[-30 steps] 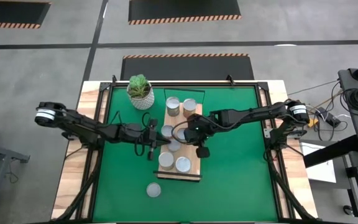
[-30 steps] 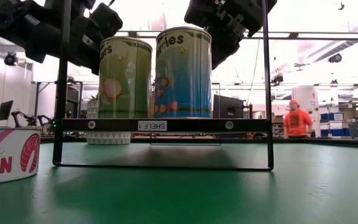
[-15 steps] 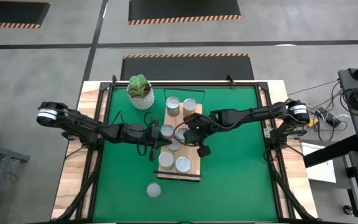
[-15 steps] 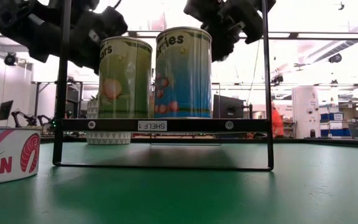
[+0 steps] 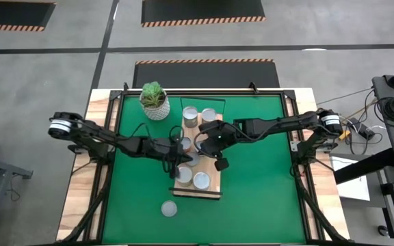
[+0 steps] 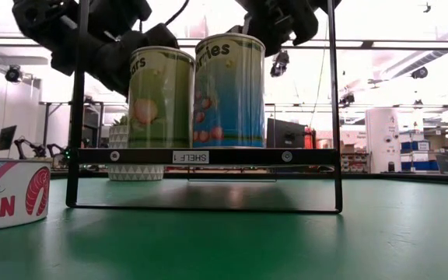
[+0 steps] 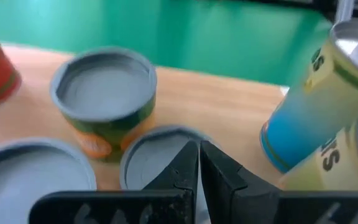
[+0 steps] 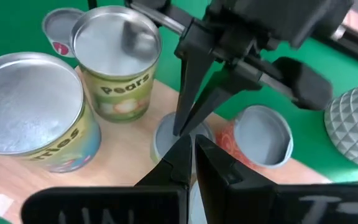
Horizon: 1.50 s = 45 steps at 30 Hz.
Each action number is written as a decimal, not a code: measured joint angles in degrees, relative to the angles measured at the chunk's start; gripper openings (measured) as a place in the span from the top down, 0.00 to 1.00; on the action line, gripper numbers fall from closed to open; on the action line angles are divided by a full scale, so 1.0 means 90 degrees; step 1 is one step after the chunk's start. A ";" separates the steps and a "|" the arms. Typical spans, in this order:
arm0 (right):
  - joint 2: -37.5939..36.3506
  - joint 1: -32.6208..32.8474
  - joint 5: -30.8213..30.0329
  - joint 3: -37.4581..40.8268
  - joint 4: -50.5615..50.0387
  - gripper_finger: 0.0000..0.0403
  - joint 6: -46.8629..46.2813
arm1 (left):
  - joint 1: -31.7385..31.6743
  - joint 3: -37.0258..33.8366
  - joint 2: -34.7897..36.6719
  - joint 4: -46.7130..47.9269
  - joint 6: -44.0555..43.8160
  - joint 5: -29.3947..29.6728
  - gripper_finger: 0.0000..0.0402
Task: Pick and place cans onto a shelf
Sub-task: Adjust the canned goods on the shelf
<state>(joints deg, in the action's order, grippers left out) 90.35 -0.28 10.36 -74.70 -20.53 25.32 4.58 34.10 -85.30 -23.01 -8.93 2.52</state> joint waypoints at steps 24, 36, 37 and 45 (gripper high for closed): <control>-0.1548 -0.0216 -0.0776 0.0943 0.0051 0.97 0.0264 | 0.0097 0.1575 0.0304 0.3840 0.0437 0.0264 1.00; -0.3386 -0.0451 -0.0780 0.2423 0.1184 0.97 0.0193 | 0.0094 0.1630 0.0306 0.3654 -0.0017 0.0316 1.00; -0.3461 -0.0451 -0.0779 0.2446 0.1206 0.97 0.0188 | 0.0094 0.1629 0.0306 0.3654 -0.0018 0.0377 1.00; -0.3607 -0.0451 -0.0826 0.2487 0.1199 0.97 0.0020 | 0.0090 0.1608 0.0139 0.3368 0.0040 0.0836 1.00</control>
<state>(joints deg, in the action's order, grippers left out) 57.89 -4.34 2.93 -52.31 -9.74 25.50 5.39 48.58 -84.05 7.30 -8.57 10.04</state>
